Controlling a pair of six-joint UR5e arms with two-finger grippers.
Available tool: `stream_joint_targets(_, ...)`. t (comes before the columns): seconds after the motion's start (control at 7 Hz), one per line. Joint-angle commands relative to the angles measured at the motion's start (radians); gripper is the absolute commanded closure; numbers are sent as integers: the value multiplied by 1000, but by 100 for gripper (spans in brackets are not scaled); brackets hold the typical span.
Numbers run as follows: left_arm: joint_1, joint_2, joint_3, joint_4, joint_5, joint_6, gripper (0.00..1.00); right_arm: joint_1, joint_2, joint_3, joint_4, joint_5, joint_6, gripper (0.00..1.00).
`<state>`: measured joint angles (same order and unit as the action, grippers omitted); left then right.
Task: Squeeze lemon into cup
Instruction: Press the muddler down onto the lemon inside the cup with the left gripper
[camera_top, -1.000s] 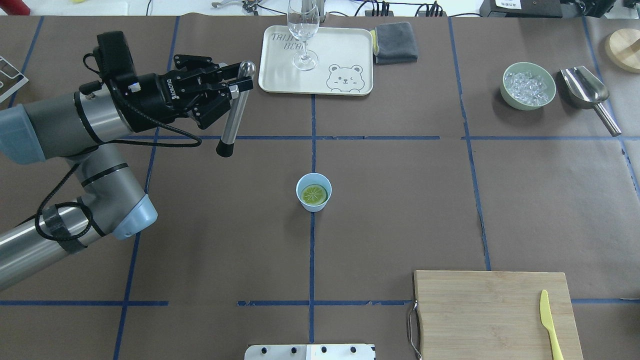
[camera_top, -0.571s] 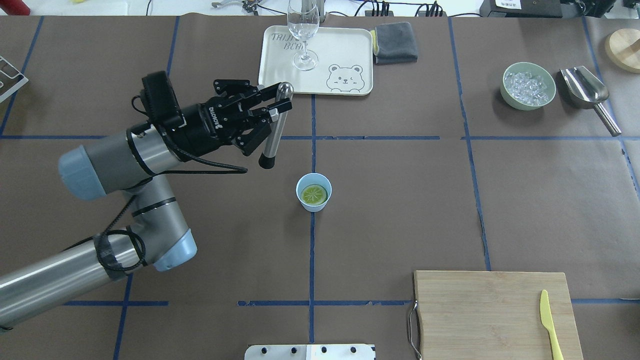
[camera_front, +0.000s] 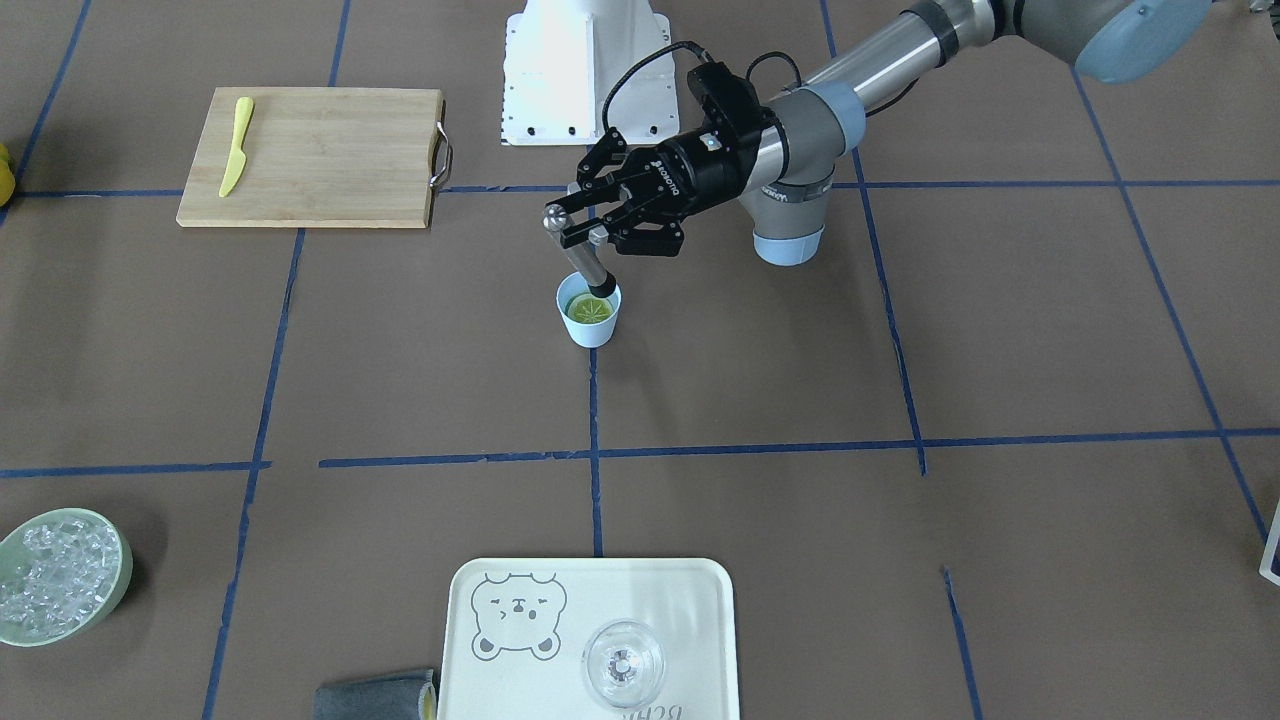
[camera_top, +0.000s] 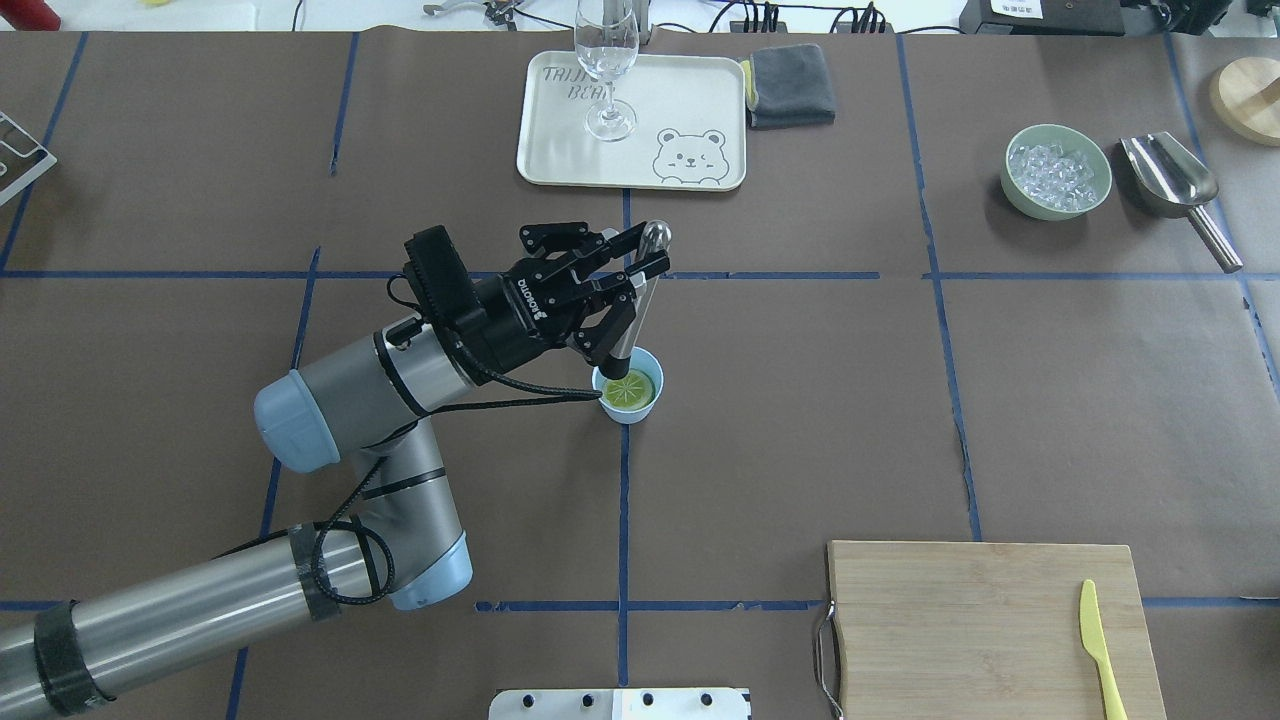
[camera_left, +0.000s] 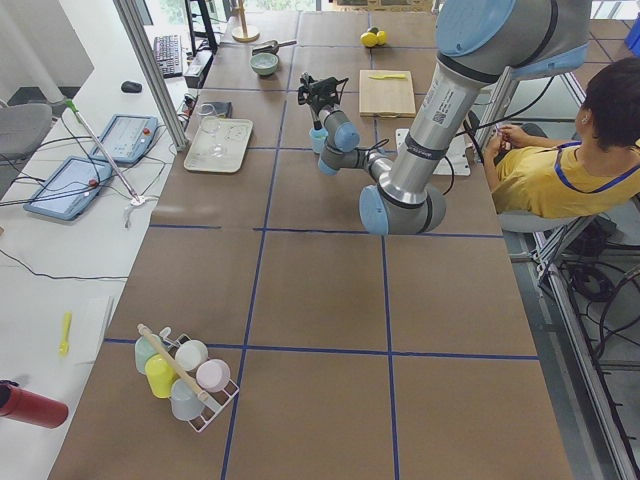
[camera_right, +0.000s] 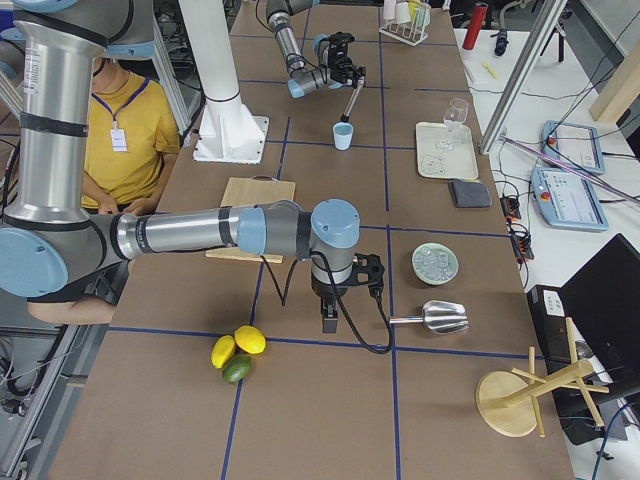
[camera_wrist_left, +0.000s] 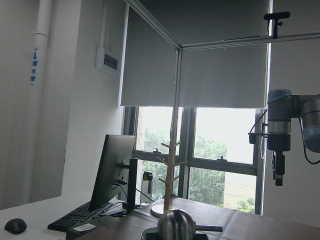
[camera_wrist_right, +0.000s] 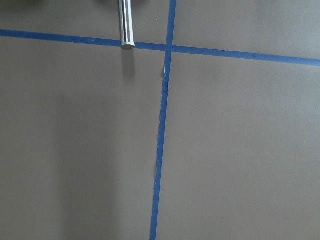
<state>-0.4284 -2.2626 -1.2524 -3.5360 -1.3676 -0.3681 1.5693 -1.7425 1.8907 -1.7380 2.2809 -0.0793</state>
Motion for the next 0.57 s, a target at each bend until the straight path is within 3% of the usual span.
stream_joint_targets(0.0,23,-9,47,-1,34,3,100,5,0,-2,0,0,-1,0)
stream_joint_targets(0.43,60,3,102,-1,68,20,100,8,1,-5,0,-1,1,0)
